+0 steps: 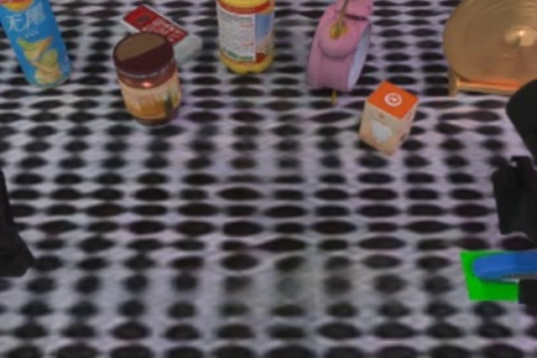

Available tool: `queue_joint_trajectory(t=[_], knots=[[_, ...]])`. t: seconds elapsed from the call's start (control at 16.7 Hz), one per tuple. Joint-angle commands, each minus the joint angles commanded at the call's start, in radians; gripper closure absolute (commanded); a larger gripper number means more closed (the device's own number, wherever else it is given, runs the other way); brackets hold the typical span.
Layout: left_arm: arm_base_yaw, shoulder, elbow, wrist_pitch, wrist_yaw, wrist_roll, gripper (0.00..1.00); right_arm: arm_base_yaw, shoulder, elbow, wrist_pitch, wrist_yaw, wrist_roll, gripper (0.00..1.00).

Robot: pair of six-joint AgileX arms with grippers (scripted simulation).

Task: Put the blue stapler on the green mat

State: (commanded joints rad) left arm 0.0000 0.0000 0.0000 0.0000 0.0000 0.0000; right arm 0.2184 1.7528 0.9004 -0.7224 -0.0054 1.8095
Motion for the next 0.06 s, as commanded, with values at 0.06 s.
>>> queue_joint_trajectory(t=[0.06], knots=[[0.0,0.0,0.0,0.0,0.0,0.0,0.0,0.0,0.0,0.0,0.0,0.0,0.0,0.0]])
